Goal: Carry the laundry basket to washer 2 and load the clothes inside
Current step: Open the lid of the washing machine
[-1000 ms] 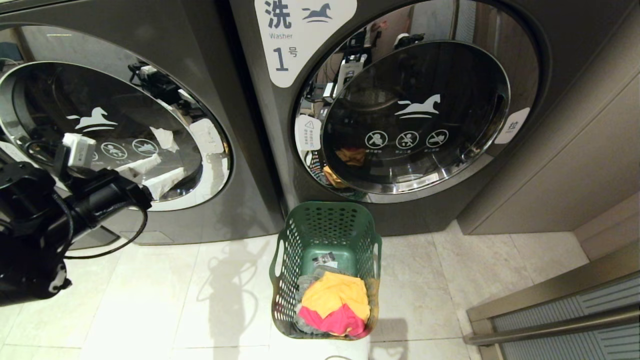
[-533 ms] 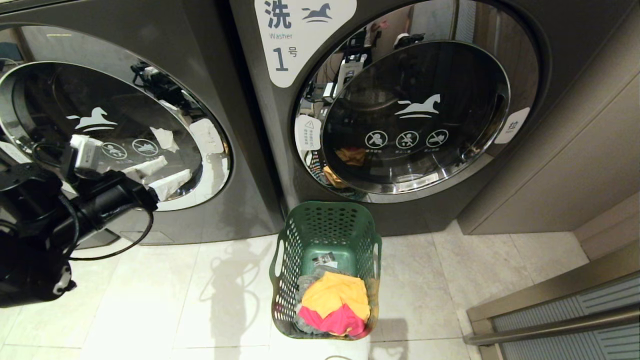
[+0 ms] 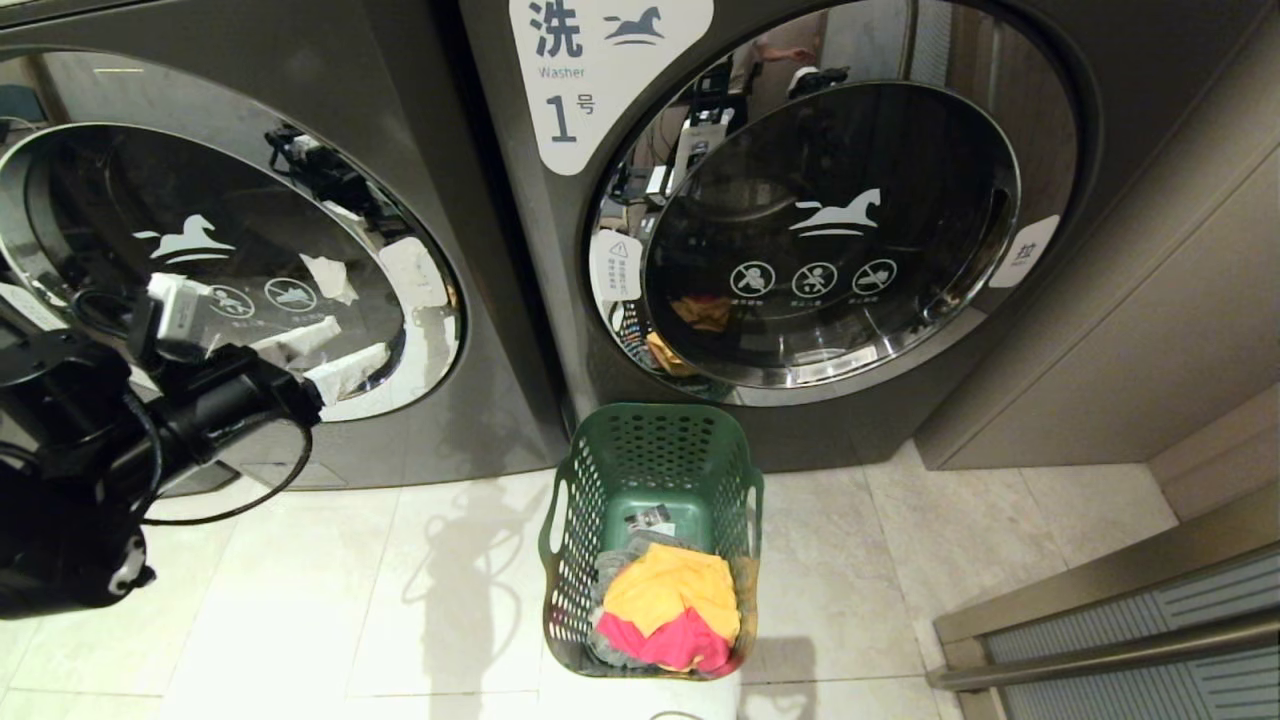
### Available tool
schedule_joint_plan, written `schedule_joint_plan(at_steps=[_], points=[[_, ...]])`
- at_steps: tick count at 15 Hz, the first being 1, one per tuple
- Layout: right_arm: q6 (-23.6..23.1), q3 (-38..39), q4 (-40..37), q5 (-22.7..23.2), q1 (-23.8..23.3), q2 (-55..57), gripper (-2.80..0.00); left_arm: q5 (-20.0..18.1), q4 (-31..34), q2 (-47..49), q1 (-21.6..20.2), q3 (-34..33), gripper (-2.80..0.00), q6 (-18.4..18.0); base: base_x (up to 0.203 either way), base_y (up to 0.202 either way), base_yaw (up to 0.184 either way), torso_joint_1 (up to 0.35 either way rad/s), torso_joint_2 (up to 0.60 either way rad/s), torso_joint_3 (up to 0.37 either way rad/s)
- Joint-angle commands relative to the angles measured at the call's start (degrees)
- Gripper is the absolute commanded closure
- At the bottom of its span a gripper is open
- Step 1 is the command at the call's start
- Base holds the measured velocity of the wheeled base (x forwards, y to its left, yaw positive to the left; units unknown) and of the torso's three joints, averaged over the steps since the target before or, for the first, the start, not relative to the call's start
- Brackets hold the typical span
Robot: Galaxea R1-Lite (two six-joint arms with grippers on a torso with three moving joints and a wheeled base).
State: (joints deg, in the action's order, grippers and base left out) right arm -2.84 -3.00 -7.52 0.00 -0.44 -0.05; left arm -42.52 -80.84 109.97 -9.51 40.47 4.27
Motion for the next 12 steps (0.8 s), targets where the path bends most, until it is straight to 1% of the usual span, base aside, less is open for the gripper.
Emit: schedule_joint_plan(at_steps=[1,2,4,7,9,10,12], points=[[-0.1,0.0,0.0,0.0,0.0,0.0,0.0,0.4,-0.5,-0.6,0.0,-0.8,-2.8,0.0,0.0,0.0,0.0,0.0,0.0,0.0],[-0.1,0.0,0.0,0.0,0.0,0.0,0.0,1.5,-0.5,-1.1,0.0,-1.3,-2.8,0.0,0.0,0.0,0.0,0.0,0.0,0.0],[-0.1,0.0,0.0,0.0,0.0,0.0,0.0,2.1,-0.5,-1.5,0.8,-3.0,-2.8,0.0,0.0,0.0,0.0,0.0,0.0,0.0],[-0.1,0.0,0.0,0.0,0.0,0.0,0.0,2.2,-0.6,-1.9,1.9,-3.9,-2.8,-0.1,0.0,0.0,0.0,0.0,0.0,0.0],[-0.1,0.0,0.0,0.0,0.0,0.0,0.0,2.2,-0.6,-1.8,2.1,-4.0,-2.8,-1.4,0.0,0.0,0.0,0.0,0.0,0.0],[-0.1,0.0,0.0,0.0,0.0,0.0,0.0,2.2,-0.5,-1.8,2.4,-3.2,-2.8,-1.6,0.0,0.0,0.0,0.0,0.0,0.0],[-0.1,0.0,0.0,0.0,0.0,0.0,0.0,2.3,-0.5,-1.9,2.5,-3.8,-2.8,-2.1,0.0,0.0,0.0,0.0,0.0,0.0]])
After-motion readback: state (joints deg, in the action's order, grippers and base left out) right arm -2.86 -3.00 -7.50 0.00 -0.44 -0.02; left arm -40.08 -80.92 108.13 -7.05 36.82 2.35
